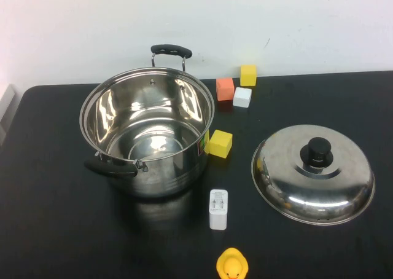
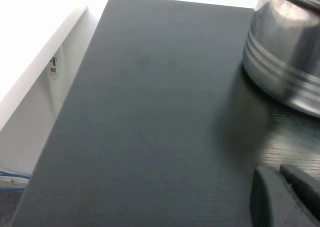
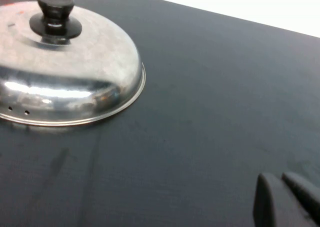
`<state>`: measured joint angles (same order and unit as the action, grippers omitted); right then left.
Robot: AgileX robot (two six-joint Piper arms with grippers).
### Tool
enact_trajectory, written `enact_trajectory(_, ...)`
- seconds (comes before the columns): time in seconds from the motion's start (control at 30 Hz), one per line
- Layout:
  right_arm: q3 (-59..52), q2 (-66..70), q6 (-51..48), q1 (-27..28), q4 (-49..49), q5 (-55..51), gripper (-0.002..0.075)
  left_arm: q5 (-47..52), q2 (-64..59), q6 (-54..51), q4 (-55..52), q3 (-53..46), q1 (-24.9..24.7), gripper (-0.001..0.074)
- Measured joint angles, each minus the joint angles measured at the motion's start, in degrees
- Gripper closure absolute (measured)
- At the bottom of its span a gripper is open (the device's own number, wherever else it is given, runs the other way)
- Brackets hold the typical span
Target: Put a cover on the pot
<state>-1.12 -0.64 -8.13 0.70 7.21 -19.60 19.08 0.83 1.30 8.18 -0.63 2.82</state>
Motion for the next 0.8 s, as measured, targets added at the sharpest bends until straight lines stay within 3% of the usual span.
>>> enact_trajectory(0.6,0.00,0.00,0.14,0.00,-0.60,0.00,0.0715,0.00,0.00,0.00,0.00,0.00,0.00,0.0737)
enact_trajectory(0.7,-0.13,0.00,4.14,0.00,-7.21,1.51,0.0715,0.00,0.00,0.00,0.00,0.00,0.00,0.0737)
enact_trajectory(0.8,-0.39,0.00,14.34,0.00,-22.97,5.20,0.0715,0.00,0.00,0.00,0.00,0.00,0.00,0.0737)
